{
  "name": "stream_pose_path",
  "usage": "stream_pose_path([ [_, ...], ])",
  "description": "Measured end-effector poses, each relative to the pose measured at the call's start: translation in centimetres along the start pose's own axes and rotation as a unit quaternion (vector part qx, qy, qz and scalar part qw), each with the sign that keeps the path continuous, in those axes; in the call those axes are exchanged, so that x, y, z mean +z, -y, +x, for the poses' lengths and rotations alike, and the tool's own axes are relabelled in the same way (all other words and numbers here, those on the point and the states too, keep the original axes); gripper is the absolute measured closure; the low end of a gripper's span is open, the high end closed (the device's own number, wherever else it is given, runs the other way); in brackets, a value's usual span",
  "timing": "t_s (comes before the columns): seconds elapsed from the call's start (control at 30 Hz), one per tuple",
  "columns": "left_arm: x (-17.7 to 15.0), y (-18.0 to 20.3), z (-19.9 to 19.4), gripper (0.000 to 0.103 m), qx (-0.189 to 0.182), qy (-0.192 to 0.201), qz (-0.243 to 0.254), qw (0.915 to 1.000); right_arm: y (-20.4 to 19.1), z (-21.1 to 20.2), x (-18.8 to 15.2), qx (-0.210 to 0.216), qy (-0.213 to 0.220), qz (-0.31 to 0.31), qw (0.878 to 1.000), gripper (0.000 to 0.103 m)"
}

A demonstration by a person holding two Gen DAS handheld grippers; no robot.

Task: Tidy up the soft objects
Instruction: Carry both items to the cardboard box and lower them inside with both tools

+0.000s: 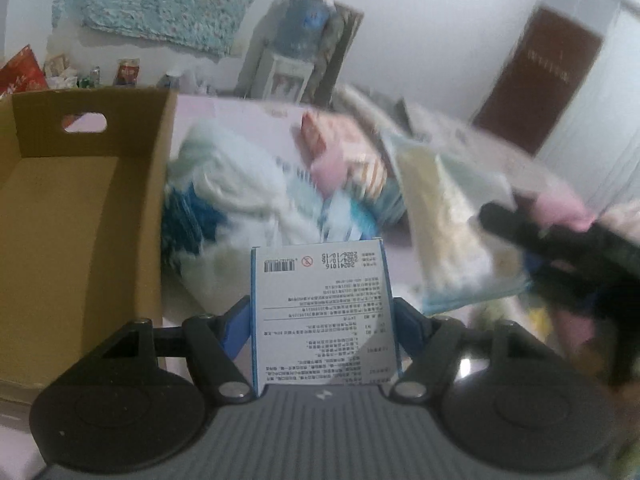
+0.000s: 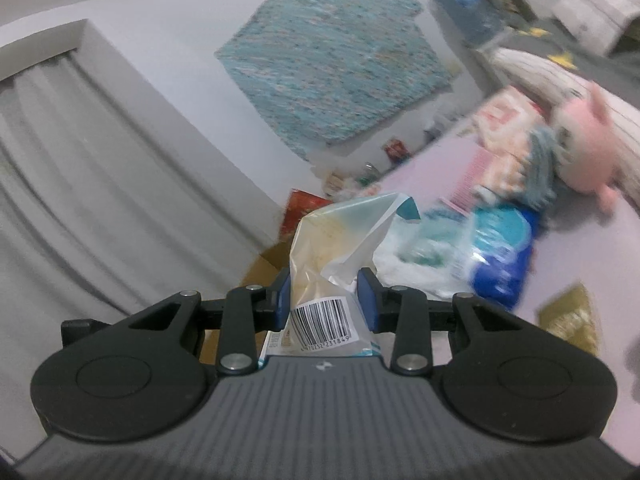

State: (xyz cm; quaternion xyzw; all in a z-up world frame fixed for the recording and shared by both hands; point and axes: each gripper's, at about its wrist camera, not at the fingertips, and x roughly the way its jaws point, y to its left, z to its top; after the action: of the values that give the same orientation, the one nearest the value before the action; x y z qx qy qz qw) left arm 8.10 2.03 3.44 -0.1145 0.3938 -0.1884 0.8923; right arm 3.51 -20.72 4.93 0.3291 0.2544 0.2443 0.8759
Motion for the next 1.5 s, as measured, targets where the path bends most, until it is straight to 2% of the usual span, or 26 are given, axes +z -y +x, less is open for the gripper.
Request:
stream_pose_path([
  [0.13,1.8,-1.7,-3.2,0.029,-0.003,0.035,-0.029,0.9990,-2.8,1.6,1.6,0.033,0.001,-0.023,0.999,0.069],
  [0.23,3.0,-3.6,-5.5,0.029,0.011,0.066,-0.050,0.9965,-5.0,3.5,2.9,0.053,-0.002,-0.040,0.998,0.069],
  [0.4,4.8,-7.6,-8.3,0.029,0.069,0.093,-0.079,0.9901,-7.9,8.7,4.7,0.092,-0.034,-0.048,0.994,0.069],
  [0.57,7.0,-12.8,-8.9,0.029,0.139,0.089,-0.086,0.9826,-11.1,16.4,5.7,0.095,-0.088,-0.063,0.989,0.069],
  [0.8,11.3,-20.8,-5.3,0.029,0.212,0.045,-0.106,0.9705,-14.2,29.0,5.3,0.050,-0.173,-0.076,0.981,0.069],
  [1.0,14.2,-25.2,-2.9,0.029,0.247,0.023,-0.104,0.9630,-14.6,36.6,3.8,-0.013,-0.218,-0.088,0.972,0.069],
  [1.1,15.4,-26.3,-1.5,0.029,0.260,0.024,-0.097,0.9604,-14.3,38.7,3.0,-0.036,-0.238,-0.094,0.966,0.069],
  [1.23,16.8,-27.1,0.2,0.031,0.277,0.017,-0.079,0.9574,-13.4,41.1,2.1,-0.045,-0.255,-0.084,0.962,0.069],
  [1.5,18.2,-27.9,3.5,0.031,0.299,0.003,-0.062,0.9522,-11.2,45.4,0.9,-0.078,-0.269,-0.074,0.957,0.069],
])
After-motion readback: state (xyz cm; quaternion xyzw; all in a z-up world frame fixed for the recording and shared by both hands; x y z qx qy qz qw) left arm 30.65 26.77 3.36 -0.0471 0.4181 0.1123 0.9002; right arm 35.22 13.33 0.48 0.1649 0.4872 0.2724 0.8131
